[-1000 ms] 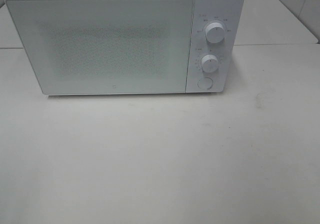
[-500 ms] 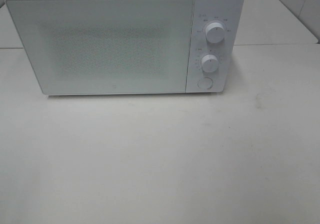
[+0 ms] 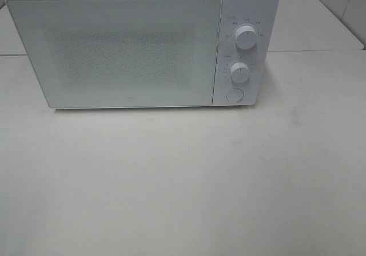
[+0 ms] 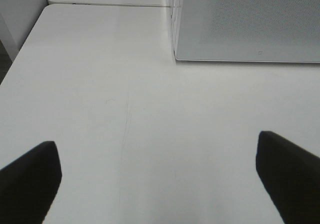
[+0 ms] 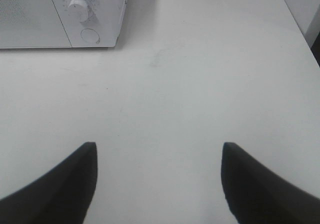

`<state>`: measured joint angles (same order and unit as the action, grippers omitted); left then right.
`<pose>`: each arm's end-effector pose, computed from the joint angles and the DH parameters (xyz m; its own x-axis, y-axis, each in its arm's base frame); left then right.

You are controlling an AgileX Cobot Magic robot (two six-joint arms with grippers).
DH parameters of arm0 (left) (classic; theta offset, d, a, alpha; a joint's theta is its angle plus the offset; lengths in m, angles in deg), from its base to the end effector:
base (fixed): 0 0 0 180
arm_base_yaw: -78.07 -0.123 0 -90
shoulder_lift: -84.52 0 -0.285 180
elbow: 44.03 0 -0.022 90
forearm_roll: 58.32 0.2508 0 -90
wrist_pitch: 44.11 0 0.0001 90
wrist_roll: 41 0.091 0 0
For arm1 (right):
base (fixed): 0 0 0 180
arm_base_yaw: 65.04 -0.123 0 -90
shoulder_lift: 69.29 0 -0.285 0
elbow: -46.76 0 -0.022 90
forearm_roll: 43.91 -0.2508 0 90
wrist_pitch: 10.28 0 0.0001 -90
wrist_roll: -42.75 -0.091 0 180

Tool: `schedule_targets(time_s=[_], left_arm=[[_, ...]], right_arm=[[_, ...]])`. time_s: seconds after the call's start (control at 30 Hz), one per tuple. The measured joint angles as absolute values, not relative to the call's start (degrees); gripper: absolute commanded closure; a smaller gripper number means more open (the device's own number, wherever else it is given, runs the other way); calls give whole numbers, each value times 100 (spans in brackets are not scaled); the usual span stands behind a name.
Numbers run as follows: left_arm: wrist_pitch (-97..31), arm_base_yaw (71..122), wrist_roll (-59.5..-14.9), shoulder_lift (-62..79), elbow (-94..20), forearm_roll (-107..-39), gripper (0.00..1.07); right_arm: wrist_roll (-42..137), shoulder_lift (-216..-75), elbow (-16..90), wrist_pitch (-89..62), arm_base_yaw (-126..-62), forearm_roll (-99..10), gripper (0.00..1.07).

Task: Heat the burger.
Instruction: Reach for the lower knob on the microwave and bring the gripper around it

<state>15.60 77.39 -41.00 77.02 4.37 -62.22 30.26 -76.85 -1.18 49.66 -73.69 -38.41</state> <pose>-0.0052 -0.0054 0.2798 -0.4325 -0.0394 -0.9008 0.0263 0.9981 -0.0563 -0.0052 -0.0084 0.2818 -0.4296 0.1050 -0.8969 -0.0032 0.9930 0.1178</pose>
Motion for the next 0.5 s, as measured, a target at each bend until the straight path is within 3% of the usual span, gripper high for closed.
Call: schedule_targets(time_s=[0.5], left_arm=[[1560,7739,-4100,7702,437,-6222,9]], right_arm=[[3026,-7685,-118,4966,-7369,-3841,39]])
